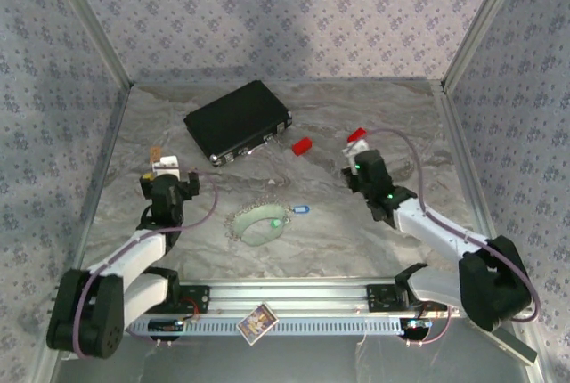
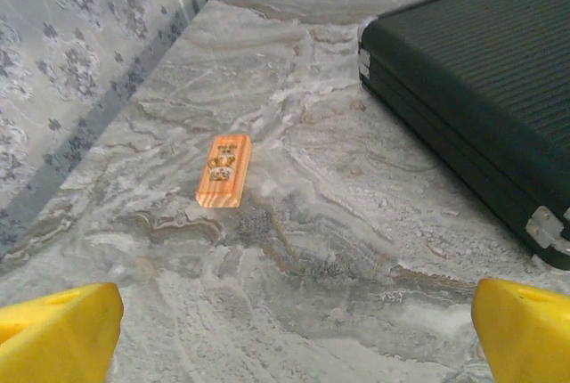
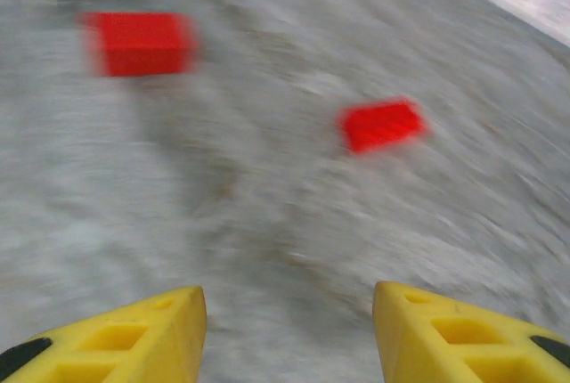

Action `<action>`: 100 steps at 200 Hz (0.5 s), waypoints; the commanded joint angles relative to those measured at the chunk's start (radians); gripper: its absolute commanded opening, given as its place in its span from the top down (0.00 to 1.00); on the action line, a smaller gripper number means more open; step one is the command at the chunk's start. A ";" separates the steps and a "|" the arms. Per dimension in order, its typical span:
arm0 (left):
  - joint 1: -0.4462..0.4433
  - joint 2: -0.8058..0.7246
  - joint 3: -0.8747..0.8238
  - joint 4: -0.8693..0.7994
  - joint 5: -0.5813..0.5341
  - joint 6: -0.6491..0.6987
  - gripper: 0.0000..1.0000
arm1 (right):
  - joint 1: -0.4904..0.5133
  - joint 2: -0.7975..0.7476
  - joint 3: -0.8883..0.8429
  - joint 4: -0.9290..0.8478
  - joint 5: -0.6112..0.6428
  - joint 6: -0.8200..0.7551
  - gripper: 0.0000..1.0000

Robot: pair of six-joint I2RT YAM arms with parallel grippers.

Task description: Put the keys on the keyring

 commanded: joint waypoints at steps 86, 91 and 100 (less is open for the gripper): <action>0.099 0.468 0.035 0.575 0.221 0.097 0.00 | -0.438 0.350 -0.276 0.930 -0.250 0.072 0.46; 0.100 0.497 0.038 0.619 0.219 0.100 0.00 | -0.438 0.362 -0.253 0.911 -0.233 0.076 0.46; 0.102 0.493 0.050 0.574 0.234 0.101 0.00 | -0.441 0.339 -0.191 0.742 -0.220 0.090 0.44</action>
